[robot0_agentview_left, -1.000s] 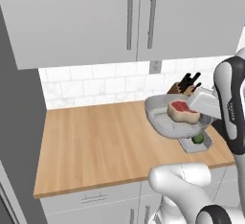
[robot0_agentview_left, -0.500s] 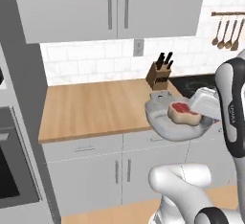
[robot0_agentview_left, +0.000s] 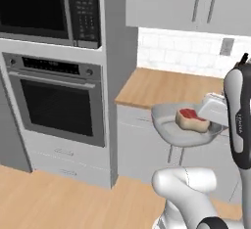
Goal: Take the meat container that has the steak and place it on the second highest rack of the freezer. Then take the vegetable container that has the cucumber and avocado and place it on the highest rack of the freezer.
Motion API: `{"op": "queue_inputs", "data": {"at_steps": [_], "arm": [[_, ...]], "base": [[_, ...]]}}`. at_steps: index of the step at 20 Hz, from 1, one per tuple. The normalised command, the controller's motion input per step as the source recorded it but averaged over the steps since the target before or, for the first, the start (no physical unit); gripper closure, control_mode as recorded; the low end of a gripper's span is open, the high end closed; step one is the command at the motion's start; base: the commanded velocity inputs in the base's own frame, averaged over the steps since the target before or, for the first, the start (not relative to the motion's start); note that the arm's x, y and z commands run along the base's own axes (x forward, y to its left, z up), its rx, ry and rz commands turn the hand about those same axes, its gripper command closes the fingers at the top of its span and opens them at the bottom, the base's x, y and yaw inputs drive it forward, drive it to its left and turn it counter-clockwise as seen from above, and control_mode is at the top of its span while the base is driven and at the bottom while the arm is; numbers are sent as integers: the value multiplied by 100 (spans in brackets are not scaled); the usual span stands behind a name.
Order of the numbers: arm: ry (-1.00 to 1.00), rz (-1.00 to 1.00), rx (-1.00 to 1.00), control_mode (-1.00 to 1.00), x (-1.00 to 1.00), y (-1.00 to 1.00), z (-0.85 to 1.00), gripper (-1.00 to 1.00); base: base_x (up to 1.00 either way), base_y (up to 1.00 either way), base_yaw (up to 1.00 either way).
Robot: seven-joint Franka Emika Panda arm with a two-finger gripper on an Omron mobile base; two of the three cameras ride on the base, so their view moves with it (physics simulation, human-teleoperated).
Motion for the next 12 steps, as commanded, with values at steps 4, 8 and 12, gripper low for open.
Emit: {"op": "queue_inputs", "data": {"at_steps": [4,8,12], "arm": [[0,0,0,100,0,0,0,100],[0,0,0,100,0,0,0,100],[0,0,0,100,0,0,0,100]], "base": [[-16,35,85],[58,66,50],[100,97,16]]}}
